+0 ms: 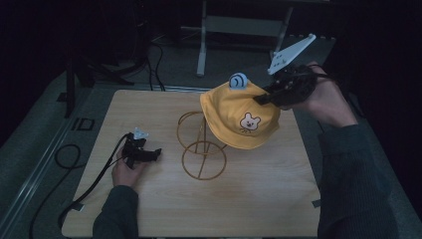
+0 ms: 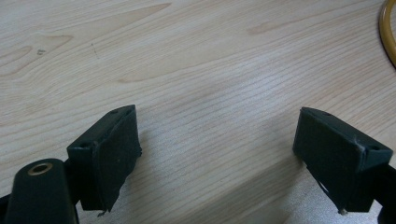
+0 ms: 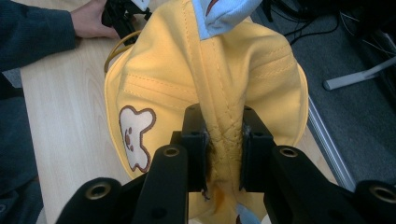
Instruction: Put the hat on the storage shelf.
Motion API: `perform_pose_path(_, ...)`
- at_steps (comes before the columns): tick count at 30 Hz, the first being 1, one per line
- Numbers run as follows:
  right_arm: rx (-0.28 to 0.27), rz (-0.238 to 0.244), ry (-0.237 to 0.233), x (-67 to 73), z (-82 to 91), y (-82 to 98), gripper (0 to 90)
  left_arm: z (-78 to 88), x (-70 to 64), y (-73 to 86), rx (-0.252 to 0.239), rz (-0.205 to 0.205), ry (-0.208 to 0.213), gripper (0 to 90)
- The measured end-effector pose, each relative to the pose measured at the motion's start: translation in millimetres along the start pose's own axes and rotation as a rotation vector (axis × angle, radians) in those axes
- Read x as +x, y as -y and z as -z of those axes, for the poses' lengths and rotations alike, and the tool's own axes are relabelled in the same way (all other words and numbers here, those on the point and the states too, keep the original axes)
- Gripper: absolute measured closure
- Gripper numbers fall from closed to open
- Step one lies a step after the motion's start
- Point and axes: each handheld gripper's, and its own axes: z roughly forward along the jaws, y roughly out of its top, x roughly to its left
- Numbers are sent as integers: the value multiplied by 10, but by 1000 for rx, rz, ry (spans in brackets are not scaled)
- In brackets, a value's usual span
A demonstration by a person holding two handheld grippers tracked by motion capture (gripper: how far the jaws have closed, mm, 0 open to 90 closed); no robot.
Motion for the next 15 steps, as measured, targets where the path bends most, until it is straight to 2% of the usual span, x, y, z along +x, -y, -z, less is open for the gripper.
perform_pose_path(15,3,30,-9,39,-37,-146,759,-1,-1,0,-2,2,0,143)
